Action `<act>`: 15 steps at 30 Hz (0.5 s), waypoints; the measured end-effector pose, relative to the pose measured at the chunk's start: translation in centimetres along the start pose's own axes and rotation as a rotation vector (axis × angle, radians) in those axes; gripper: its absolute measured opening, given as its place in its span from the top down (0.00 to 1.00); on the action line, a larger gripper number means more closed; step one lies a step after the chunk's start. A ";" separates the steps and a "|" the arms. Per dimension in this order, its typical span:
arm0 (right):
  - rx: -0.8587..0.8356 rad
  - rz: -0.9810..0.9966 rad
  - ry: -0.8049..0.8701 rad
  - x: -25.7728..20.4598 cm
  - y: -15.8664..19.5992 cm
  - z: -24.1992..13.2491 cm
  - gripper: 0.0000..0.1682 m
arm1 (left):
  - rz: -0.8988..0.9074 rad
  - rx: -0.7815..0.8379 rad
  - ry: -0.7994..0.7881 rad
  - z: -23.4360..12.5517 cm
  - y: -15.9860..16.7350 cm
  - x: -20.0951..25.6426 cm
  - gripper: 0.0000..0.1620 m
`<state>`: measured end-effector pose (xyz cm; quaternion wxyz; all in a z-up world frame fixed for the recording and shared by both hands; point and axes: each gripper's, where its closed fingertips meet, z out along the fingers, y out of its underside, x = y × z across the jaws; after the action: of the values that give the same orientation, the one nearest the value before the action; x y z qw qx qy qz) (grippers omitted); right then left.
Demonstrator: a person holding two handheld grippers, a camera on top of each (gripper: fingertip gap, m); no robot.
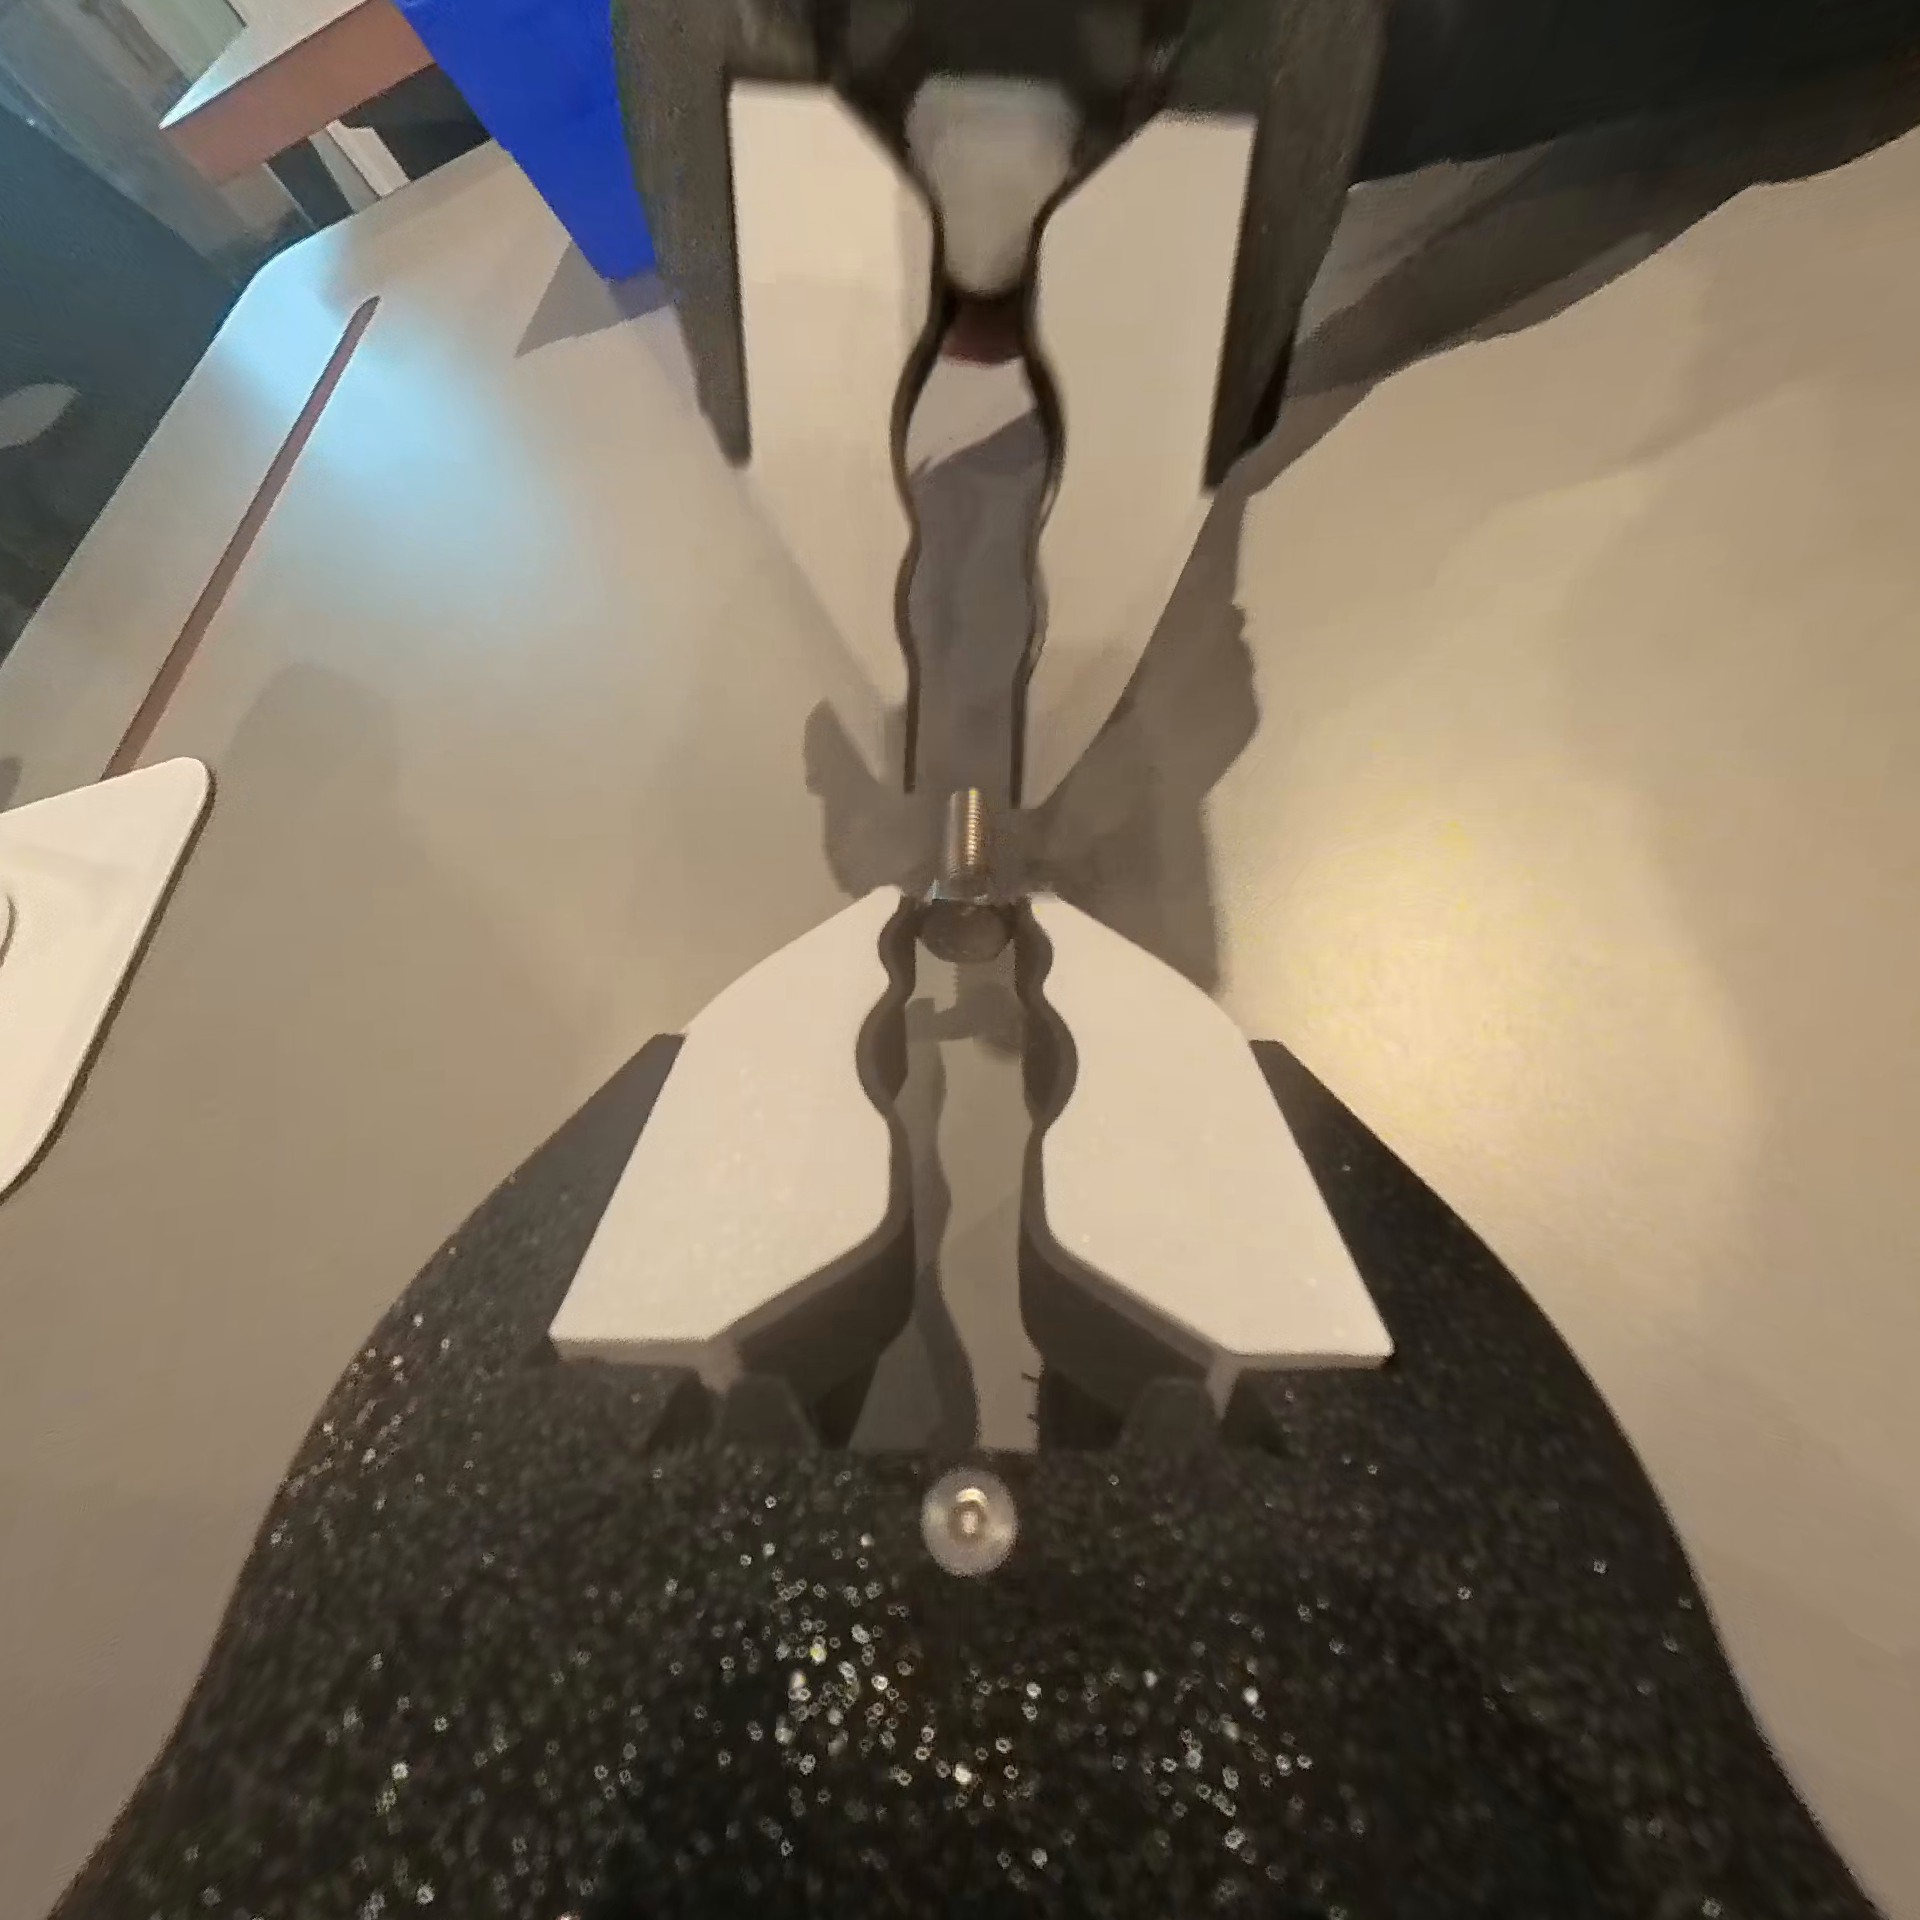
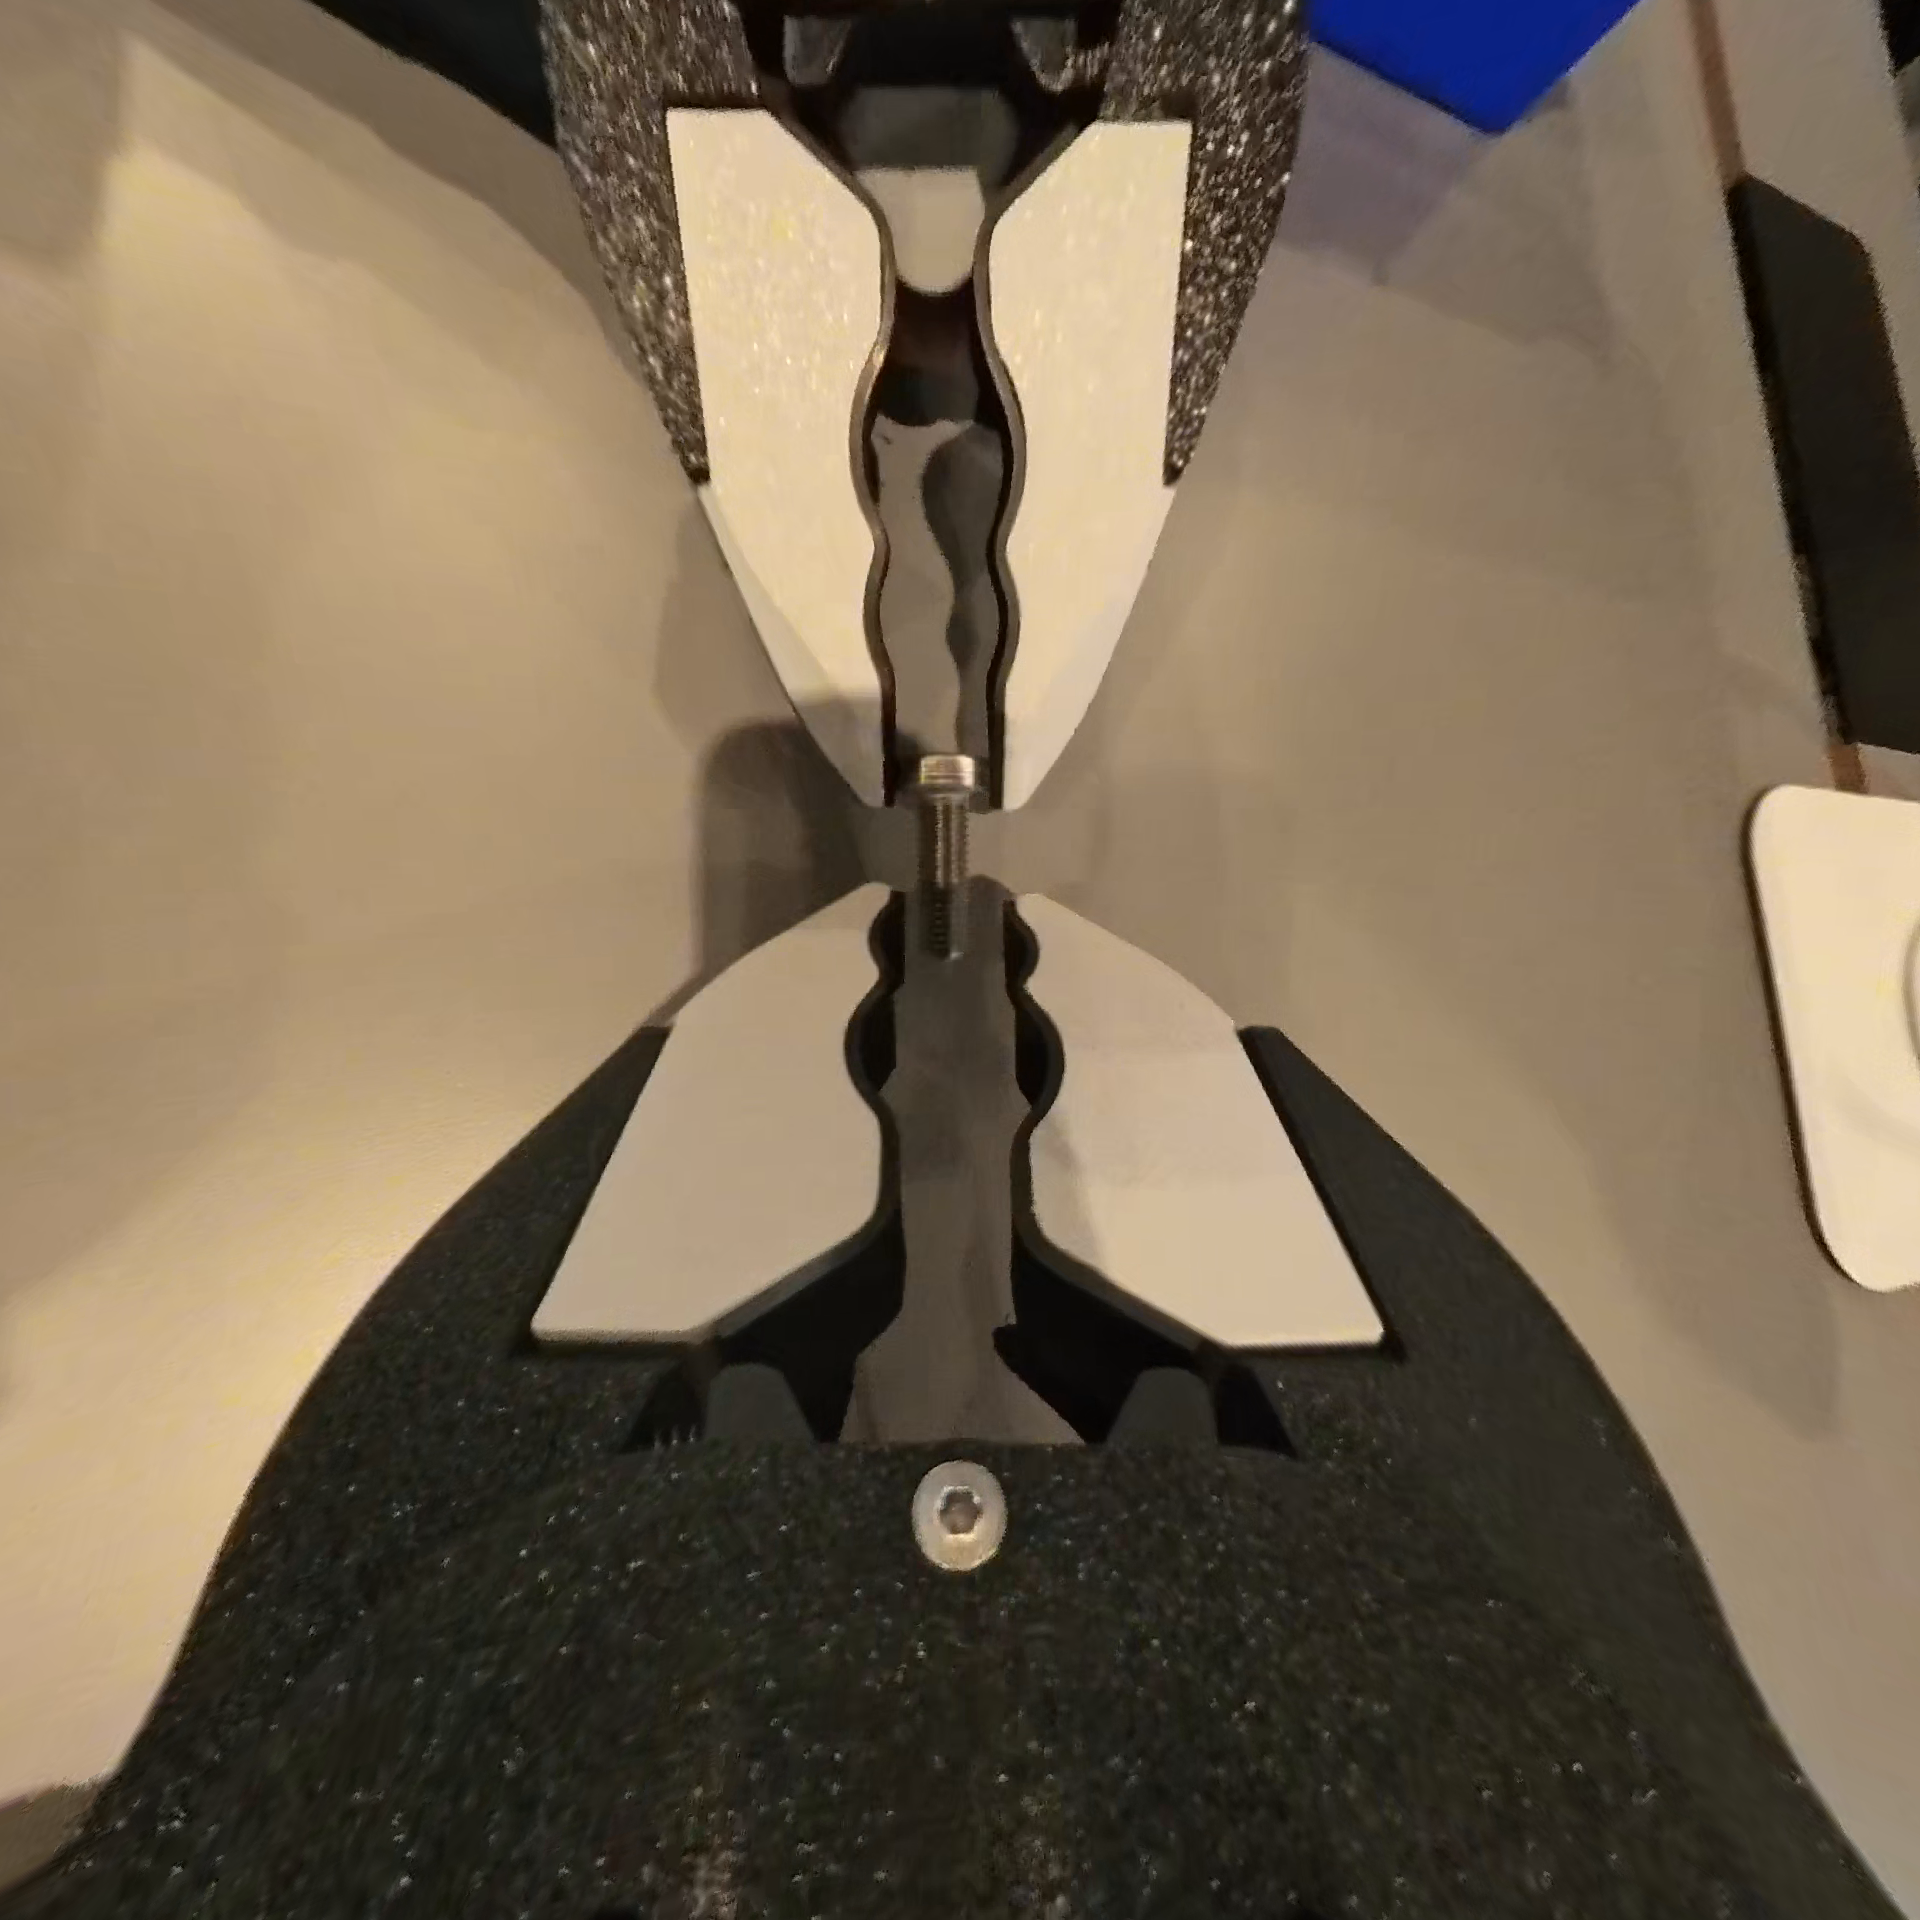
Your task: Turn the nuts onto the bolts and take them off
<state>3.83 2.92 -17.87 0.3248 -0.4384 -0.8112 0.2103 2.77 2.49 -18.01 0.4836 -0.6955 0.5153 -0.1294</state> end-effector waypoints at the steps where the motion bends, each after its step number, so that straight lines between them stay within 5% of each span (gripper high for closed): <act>1: -0.015 -0.006 -0.010 0.0 0.1 0.3 0.90 | 0.003 0.002 0.002 0.0 0.0 0.0 0.89; 15: -0.054 -0.007 -0.047 0.0 0.4 0.5 0.94 | 0.118 0.044 -0.078 -0.2 -0.5 0.0 0.89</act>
<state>3.71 3.13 -18.42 0.2943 -0.4391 -0.8257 0.1973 2.88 2.40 -17.50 0.5253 -0.6577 0.5332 -0.0850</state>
